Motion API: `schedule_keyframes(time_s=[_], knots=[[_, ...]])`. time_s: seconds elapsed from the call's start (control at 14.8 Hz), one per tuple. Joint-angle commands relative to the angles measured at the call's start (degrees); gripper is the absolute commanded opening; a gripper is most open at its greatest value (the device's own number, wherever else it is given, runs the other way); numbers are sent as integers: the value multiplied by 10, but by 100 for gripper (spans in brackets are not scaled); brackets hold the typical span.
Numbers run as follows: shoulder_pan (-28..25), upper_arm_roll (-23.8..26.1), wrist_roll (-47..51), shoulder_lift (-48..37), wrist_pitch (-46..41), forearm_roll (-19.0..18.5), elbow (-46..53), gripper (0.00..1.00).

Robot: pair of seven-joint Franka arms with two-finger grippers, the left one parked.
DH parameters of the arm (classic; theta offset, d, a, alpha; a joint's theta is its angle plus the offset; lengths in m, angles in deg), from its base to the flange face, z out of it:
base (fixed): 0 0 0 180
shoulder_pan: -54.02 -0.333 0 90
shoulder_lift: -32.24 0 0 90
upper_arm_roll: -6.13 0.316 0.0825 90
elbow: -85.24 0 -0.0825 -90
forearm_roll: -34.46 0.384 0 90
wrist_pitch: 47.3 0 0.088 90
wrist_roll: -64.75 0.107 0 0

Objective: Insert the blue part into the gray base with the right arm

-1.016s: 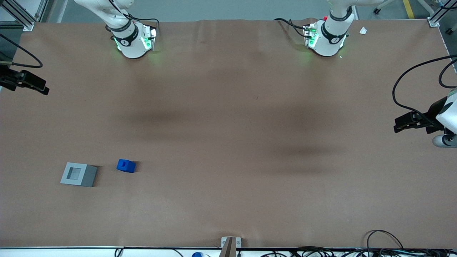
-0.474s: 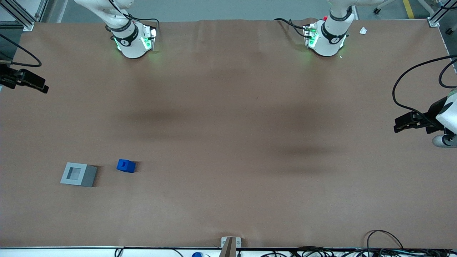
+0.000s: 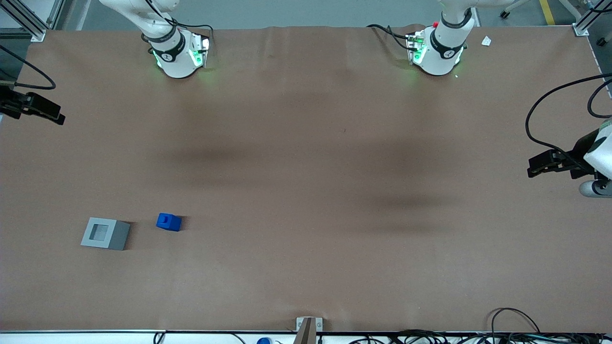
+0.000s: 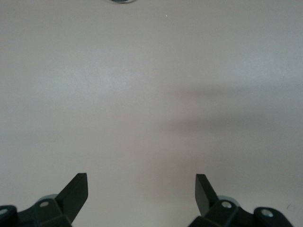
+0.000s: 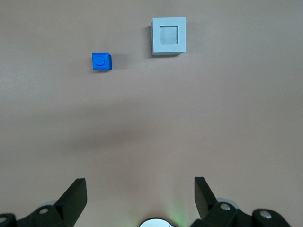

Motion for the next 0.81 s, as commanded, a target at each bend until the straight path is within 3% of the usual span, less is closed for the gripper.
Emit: schedule_keyframes(time_s=[0.0,0.74], knots=[[5,2,0,-9,0,12,-5,100],[5,2,3,2,15,14,-6,100]])
